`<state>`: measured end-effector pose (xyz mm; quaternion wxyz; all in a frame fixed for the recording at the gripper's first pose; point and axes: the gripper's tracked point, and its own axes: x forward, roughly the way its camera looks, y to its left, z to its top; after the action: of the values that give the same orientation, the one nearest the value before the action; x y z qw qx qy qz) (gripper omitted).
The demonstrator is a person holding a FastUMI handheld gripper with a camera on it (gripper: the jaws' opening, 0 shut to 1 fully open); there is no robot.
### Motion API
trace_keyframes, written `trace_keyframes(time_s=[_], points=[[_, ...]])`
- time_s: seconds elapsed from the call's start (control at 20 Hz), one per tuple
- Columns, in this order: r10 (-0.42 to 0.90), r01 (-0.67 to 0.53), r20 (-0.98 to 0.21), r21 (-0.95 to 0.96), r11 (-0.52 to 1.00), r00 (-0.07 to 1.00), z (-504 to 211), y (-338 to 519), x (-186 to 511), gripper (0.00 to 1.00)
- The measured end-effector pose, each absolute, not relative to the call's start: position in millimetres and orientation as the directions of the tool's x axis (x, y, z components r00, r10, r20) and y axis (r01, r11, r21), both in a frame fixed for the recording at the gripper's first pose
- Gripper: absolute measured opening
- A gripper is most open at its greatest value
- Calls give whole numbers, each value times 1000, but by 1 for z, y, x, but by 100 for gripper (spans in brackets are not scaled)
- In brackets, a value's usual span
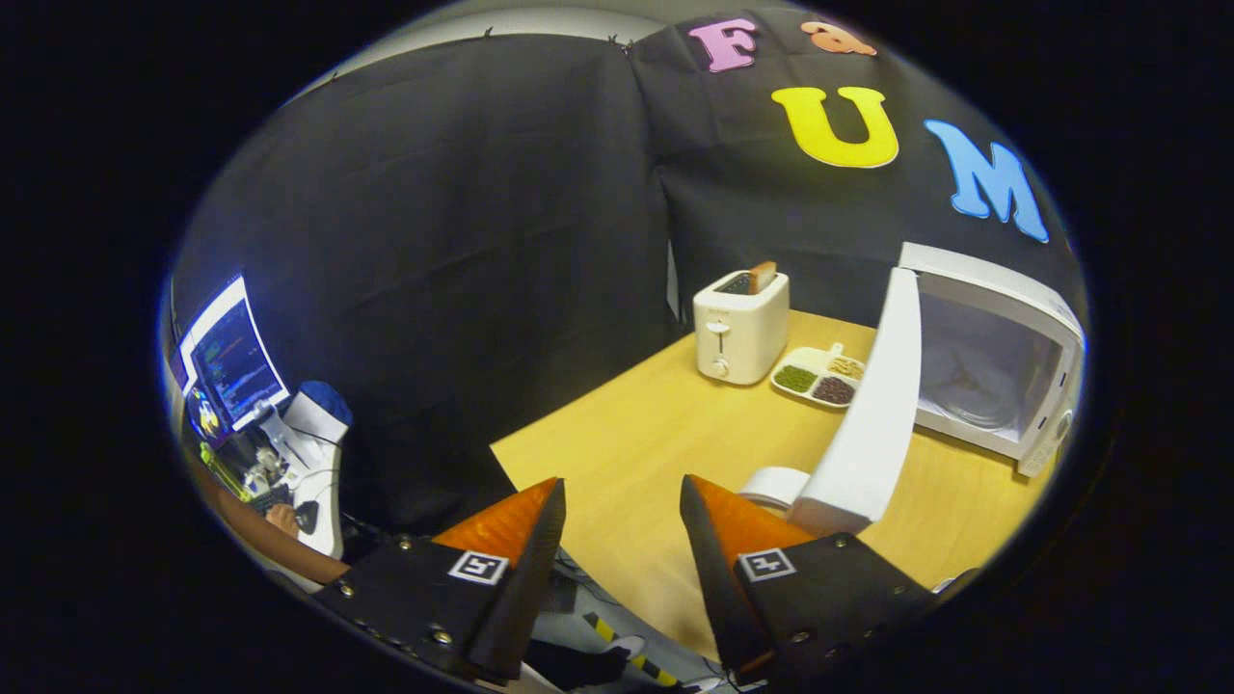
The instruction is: Open the microwave, put the food inside, and close the microwave door.
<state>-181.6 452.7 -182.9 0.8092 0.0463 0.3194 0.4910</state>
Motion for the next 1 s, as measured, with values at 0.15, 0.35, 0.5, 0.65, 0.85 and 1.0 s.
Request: trace_keyframes(time_s=[0.15,0.35,0.5,0.65,0.85,1.0], points=[[888,-783,-356,444,435,292,-139,461,-181,99],[919,-785,-235,478,393,317,-85,448,-167,99],[909,-788,-193,454,416,369,-59,416,-149,99],[887,-796,-180,392,462,425,-54,378,-136,99],[849,-769,-214,358,529,484,-66,327,-126,99],[810,-723,-244,367,586,533,-79,284,-116,99]])
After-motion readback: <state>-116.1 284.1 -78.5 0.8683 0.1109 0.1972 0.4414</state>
